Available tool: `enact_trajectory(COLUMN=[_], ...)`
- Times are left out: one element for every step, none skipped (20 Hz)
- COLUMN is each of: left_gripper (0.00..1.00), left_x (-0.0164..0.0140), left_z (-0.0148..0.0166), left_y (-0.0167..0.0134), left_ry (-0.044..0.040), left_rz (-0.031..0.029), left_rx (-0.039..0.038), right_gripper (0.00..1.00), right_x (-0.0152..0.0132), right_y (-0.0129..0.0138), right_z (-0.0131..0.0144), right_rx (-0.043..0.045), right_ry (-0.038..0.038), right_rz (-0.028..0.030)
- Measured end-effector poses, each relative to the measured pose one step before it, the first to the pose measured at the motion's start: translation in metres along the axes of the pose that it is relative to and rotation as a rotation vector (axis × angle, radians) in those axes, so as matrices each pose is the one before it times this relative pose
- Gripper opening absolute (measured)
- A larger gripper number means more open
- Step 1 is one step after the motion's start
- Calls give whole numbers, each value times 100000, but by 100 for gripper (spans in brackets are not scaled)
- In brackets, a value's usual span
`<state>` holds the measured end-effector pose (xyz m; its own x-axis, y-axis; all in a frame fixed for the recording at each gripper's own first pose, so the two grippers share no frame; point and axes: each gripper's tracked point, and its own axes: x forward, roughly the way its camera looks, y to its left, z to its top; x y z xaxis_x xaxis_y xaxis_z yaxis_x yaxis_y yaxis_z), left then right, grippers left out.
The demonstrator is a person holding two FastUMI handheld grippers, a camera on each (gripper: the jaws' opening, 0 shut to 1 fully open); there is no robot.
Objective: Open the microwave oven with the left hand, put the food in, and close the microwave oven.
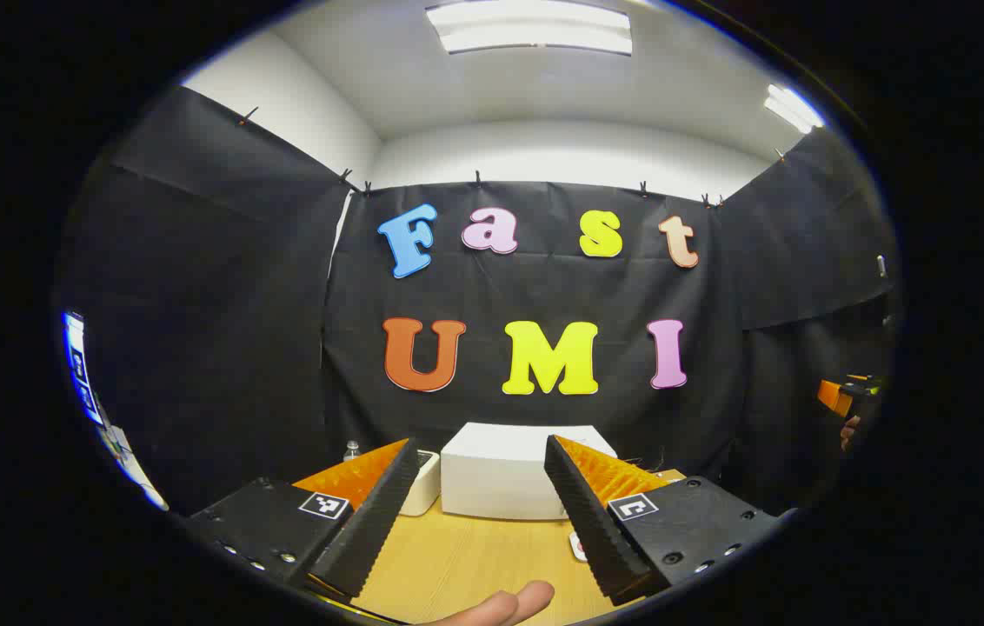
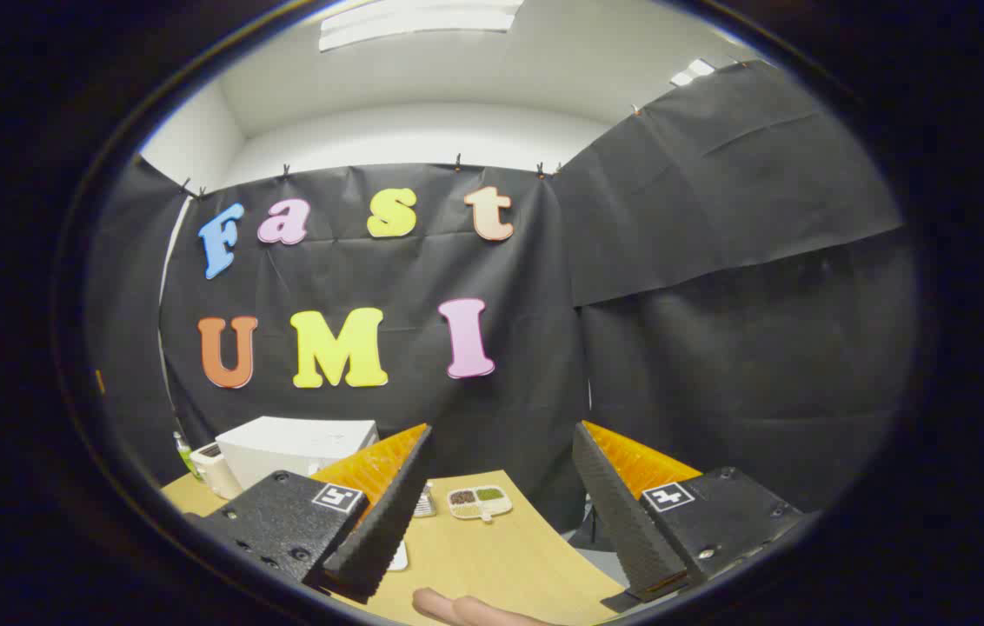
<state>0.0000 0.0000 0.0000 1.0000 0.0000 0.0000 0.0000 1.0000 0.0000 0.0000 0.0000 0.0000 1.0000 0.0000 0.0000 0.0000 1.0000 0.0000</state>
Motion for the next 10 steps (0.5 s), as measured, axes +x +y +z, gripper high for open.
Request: enact_trajectory(left_gripper=[92, 92, 92, 92, 92, 92, 92, 92, 92, 92], left_x=[-88, -95, -12, 4, 92, 14, 18, 53, 32, 104], left_z=[90, 49, -68, -77, -196, -165, -45, -61, -122, -180], left_y=[-104, -160, -83, 79, 31, -186, -8, 71, 132, 3], left_ry=[-218, -68, -40, 40, 242, 106, 211, 309, 355, 357], left_rz=[-641, -621, -118, 302, 126, -268, 118, 300, 245, 307], left_rx=[-812, -8, 378, 268, 358, 631, 623, 392, -4, 82], right_gripper=[100, 100, 94, 94, 94, 94, 94, 94, 100, 100], right_x=[-51, -100, 105, 68, 82, 26, -9, 0, 91, 46], right_y=[73, -32, -143, -59, -110, -86, 77, 48, 23, 0], right_z=[-5, -20, -75, 43, -118, -27, -56, -1, 5, 75], right_rx=[204, 270, 125, -189, -191, -103, -229, -204, -213, -170], right_ry=[232, 160, 4, 88, 190, 152, 310, 203, 138, -89], right_rz=[555, 285, -41, -311, -450, -189, 206, 214, 64, -32])
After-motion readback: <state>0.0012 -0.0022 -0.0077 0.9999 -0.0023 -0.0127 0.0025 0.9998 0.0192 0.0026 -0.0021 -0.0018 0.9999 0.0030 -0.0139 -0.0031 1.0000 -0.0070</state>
